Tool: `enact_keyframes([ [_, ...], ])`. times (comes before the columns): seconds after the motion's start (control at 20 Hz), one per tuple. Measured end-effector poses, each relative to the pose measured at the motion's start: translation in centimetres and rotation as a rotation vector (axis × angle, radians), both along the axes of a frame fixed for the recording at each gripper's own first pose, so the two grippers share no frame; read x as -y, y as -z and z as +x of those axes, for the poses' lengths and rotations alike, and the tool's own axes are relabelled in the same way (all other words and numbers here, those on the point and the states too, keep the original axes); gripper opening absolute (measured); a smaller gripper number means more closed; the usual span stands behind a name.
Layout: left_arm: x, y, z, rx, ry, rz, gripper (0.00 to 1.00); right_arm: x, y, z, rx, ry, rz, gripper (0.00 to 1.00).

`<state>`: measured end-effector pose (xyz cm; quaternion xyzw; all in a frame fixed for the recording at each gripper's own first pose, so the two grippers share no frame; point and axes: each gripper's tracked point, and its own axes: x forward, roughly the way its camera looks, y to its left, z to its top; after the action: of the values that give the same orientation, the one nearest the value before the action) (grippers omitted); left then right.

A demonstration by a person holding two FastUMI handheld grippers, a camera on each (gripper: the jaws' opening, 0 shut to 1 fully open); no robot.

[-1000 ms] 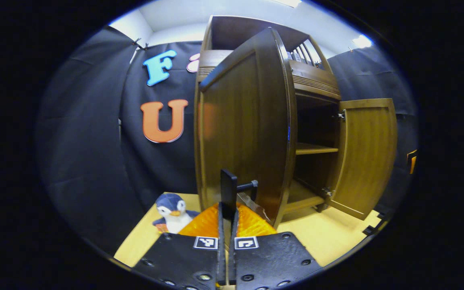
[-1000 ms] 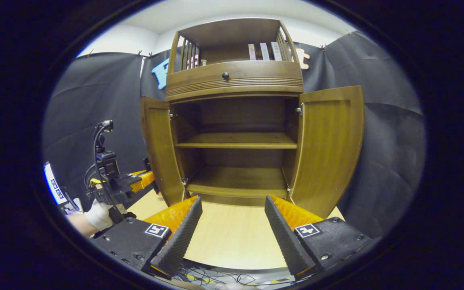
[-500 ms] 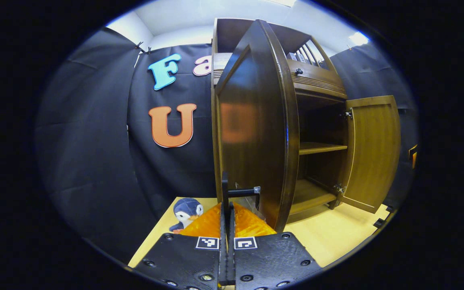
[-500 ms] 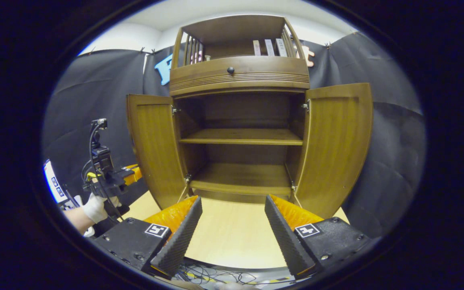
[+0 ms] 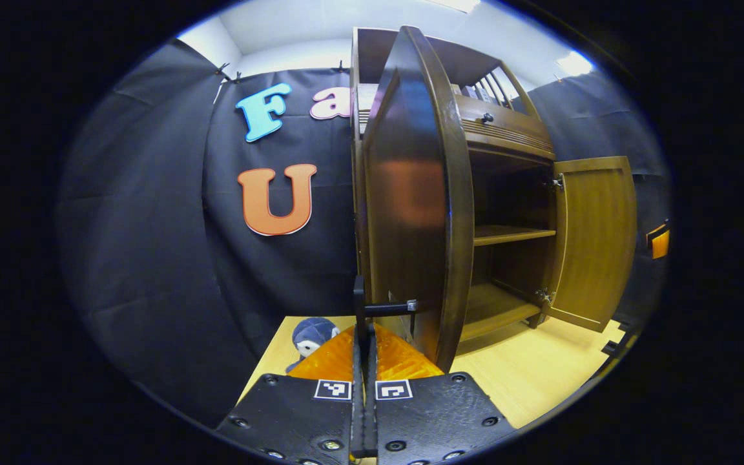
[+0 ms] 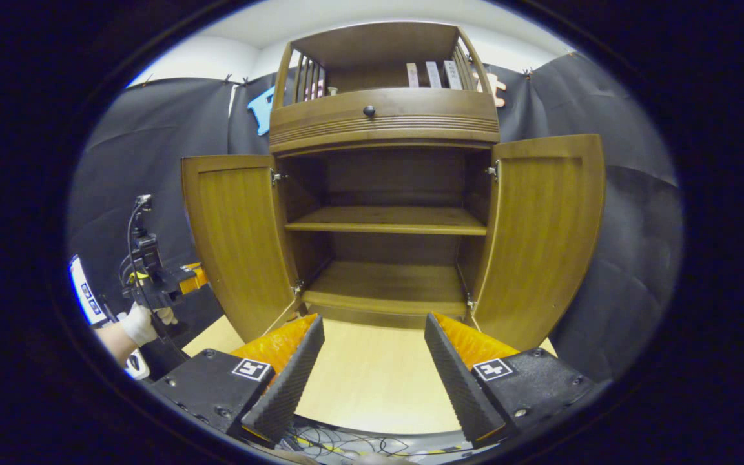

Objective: Open the right door of the double-door shoe cabinet with the right hand, and open the left door with the left hand.

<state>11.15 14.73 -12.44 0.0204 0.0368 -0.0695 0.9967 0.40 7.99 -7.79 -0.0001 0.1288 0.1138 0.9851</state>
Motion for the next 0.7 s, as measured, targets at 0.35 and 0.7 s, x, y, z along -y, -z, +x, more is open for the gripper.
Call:
enact_keyframes([
  [0.35, -2.5, 0.1, 0.5, 0.0, 0.067, -0.069, 0.0, -0.2, -0.3, -0.3, 0.0, -0.011, -0.009, 0.99],
  [0.7, -3.0, 0.4, 0.5, -0.052, 0.205, -0.088, 0.1, -0.3, 0.3, -0.3, -0.024, -0.023, -0.025, 1.0],
])
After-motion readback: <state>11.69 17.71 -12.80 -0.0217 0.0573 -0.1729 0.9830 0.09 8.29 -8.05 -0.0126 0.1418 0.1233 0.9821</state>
